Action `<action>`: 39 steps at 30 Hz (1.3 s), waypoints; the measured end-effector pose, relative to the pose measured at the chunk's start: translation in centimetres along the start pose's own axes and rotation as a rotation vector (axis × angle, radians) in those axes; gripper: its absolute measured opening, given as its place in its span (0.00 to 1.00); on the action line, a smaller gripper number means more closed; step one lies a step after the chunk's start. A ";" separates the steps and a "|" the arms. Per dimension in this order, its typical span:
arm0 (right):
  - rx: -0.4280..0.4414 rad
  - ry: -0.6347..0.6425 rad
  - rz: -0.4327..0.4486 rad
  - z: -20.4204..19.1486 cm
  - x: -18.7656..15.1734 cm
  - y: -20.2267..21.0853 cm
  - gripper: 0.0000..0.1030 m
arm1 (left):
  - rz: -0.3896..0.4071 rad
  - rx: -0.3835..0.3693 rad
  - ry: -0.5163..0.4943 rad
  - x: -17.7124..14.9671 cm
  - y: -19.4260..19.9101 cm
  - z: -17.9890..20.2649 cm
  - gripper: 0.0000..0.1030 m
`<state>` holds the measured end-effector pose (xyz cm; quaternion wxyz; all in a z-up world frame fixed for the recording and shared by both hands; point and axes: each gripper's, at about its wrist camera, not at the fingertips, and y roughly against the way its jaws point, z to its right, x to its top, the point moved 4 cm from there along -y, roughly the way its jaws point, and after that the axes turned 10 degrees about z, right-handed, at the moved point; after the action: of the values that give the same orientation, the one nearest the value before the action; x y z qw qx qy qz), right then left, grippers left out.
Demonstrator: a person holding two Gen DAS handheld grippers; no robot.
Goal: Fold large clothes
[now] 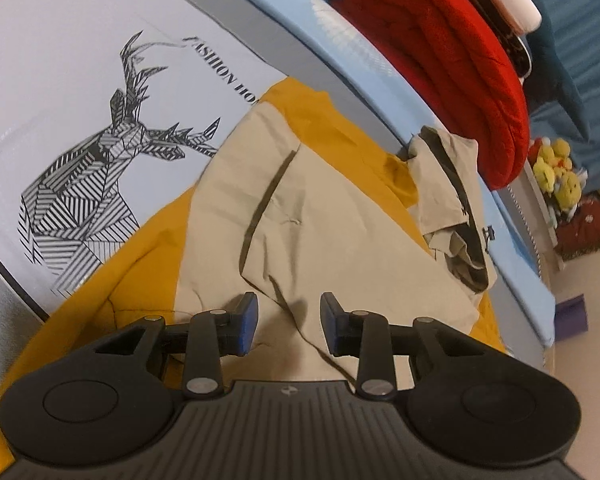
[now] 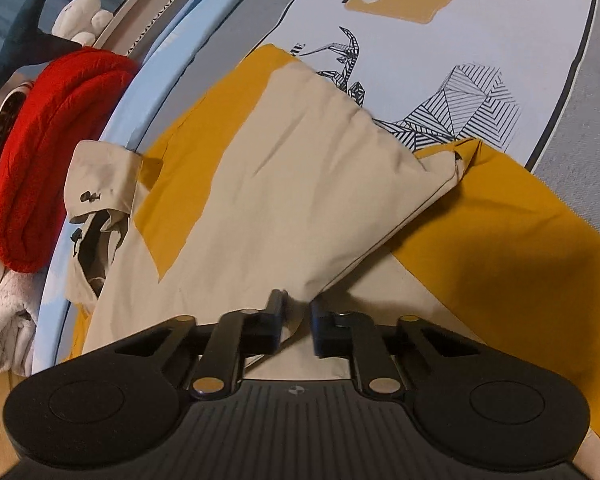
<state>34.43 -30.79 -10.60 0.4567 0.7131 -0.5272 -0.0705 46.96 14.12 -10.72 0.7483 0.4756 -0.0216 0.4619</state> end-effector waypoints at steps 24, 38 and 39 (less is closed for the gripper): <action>-0.098 0.148 0.017 -1.1 0.3 -0.9 0.05 | 0.069 0.062 -0.029 0.6 0.4 -0.4 0.02; -0.158 0.182 -0.012 -1.5 -0.3 -0.3 0.34 | 0.255 0.236 -0.276 1.2 5.2 2.4 0.23; -0.186 0.190 0.003 -1.6 -0.4 0.1 0.39 | 0.261 0.205 -0.288 1.2 5.3 2.8 0.23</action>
<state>35.12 -29.51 -9.82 0.5687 0.6704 -0.4740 -0.0506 44.97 13.50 -4.98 0.6190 0.6036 -0.1423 0.4819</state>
